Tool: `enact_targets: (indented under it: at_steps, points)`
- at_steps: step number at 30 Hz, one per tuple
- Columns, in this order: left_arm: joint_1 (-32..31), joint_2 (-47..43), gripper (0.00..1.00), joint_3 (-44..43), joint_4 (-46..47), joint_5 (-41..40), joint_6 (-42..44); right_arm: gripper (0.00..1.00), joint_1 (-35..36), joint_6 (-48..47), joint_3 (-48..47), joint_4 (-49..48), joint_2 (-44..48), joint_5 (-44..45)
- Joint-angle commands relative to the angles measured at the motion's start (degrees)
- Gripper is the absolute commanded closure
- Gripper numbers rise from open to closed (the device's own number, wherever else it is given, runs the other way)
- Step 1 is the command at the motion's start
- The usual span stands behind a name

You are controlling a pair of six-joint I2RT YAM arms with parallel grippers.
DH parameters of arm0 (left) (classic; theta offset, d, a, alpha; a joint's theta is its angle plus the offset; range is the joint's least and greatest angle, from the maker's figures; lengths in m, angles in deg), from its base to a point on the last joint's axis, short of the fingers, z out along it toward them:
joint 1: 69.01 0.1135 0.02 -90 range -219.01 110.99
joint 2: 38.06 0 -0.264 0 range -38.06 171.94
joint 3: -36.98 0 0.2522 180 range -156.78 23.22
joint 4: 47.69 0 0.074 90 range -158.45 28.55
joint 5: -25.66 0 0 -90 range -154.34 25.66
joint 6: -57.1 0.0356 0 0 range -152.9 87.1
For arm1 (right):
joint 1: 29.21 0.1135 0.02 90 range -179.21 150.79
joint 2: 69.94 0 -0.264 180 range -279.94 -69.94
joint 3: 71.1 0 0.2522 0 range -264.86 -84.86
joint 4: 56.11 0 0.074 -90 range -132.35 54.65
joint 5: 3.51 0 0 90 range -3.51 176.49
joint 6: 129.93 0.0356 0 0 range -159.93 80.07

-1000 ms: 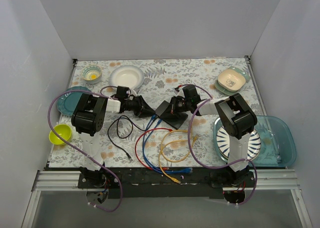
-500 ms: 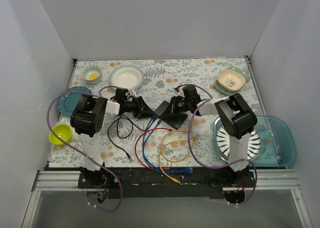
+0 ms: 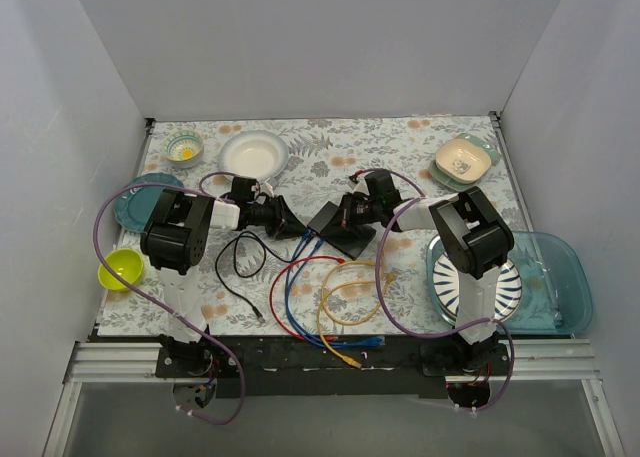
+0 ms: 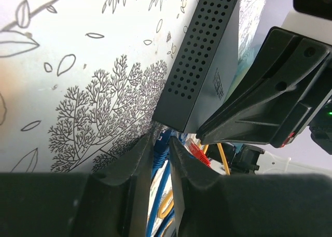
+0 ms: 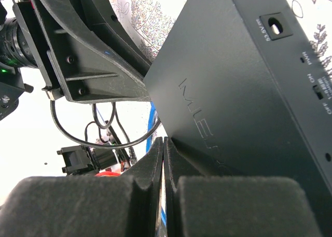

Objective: Pull the plug from the switch port

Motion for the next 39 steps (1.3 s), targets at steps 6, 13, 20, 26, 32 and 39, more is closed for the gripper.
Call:
enact_targets:
  at_steps: [6,13,20,26,32,39]
  points:
    - [-0.1,3.9,0.76,-2.6,-6.8,-7.8,-0.9,0.96,0.1,-3.2,-0.1,6.1,-2.7,6.0]
    - [0.0,3.5,0.73,-2.9,-7.8,-7.7,0.4,0.96,0.1,-3.7,-0.7,6.5,-3.1,5.6]
    - [-0.1,-0.2,0.71,-0.8,-7.9,-6.7,1.7,0.96,0.1,-4.3,-0.8,6.9,-3.2,5.7]
    - [0.0,1.6,0.71,-2.2,-7.7,-7.4,-0.2,0.96,0.2,-4.3,-0.9,7.1,-3.2,6.0]
    - [-0.2,3.7,0.76,-3.6,-8.2,-10.6,-2.3,0.96,0.1,-4.0,-0.9,7.3,-3.1,6.1]
    - [-0.3,4.2,0.78,-4.5,-10.1,-12.7,-3.1,0.96,0.1,-4.2,-0.8,7.6,-3.3,6.3]
